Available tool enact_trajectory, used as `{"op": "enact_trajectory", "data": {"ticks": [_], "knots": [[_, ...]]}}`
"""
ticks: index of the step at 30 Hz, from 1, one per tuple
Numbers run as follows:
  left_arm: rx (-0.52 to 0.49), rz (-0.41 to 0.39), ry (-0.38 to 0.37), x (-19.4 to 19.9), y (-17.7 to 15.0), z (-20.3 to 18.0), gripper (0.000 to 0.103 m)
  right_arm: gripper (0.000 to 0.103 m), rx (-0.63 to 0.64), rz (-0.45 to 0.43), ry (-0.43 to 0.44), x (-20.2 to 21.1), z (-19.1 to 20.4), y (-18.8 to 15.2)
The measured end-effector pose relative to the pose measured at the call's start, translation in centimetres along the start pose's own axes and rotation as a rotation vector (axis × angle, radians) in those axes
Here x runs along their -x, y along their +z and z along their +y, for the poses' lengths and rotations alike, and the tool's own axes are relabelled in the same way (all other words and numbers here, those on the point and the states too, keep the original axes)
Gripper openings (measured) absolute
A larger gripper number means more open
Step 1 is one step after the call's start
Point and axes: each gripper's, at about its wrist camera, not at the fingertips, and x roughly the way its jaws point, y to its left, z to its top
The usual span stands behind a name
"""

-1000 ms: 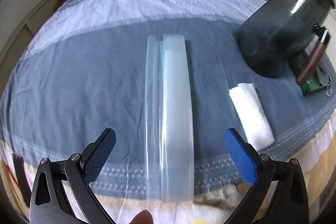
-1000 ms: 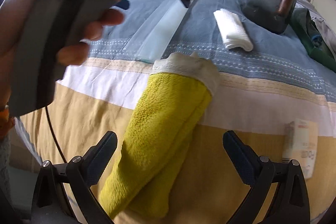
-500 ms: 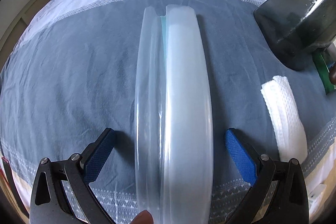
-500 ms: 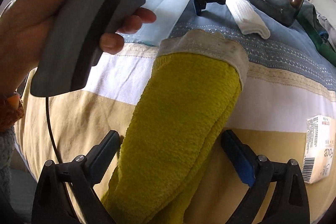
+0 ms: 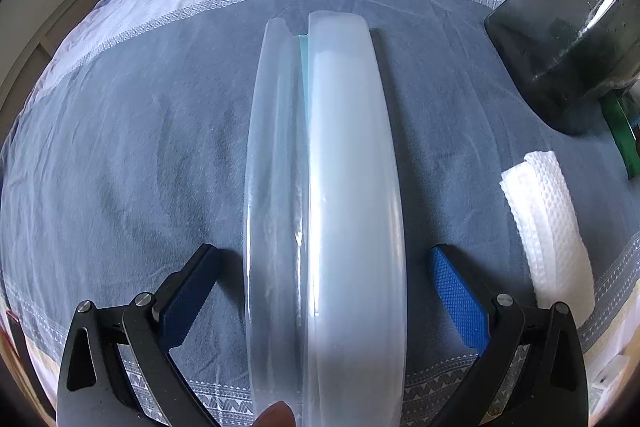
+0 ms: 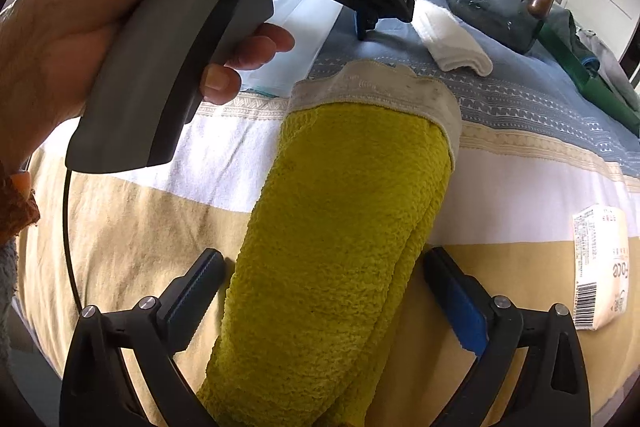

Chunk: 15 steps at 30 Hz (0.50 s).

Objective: Organize soft objects
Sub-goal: 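Lower the left tool over the clear plastic strip while the right tool lowers onto the yellow towel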

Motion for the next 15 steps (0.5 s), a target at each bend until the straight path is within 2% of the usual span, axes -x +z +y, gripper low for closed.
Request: {"op": "enact_trajectory", "data": {"ticks": [15], "knots": [[0.004,-0.009,0.007,0.3,-0.3,-0.5,0.102,0.088,0.046,-0.008,-0.027,1.4,2.1,-0.3]]}}
